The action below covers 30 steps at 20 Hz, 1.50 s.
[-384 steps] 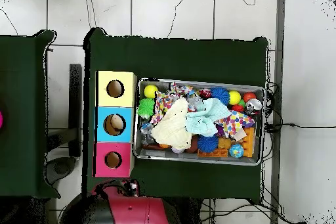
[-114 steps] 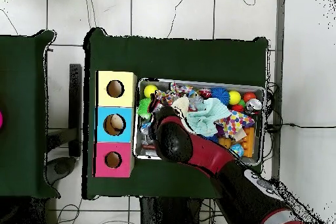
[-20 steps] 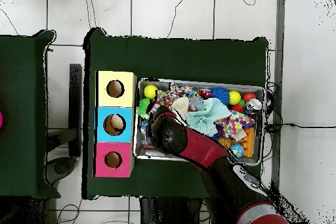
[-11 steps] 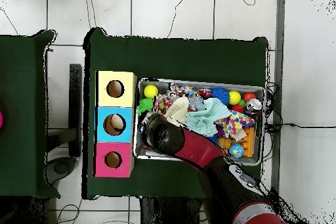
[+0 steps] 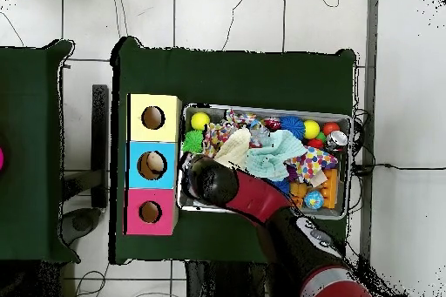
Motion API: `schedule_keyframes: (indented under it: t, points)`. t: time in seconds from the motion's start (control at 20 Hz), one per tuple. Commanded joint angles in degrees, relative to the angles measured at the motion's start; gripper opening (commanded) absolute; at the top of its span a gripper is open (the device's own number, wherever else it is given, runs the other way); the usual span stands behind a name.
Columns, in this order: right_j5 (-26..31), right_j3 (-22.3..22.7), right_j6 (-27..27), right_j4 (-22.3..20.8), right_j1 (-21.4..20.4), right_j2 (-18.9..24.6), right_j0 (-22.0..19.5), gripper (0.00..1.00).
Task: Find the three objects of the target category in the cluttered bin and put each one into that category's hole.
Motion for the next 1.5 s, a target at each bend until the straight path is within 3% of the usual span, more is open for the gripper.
schedule_keyframes:
  t: [0.05, 0.75, 1.2, 1.5]
  points:
    - [5.9, -1.7, 9.2, 1.4, 0.0, -3.4, 1.4, 0.00]
    - [7.0, -2.8, 8.8, 1.6, -0.6, -6.0, 3.2, 0.00]
    - [15.4, -1.4, 8.2, 2.8, -8.0, -4.7, 0.5, 0.00]
    - [20.2, -1.4, 10.0, 3.8, -11.4, -5.1, 1.2, 0.00]
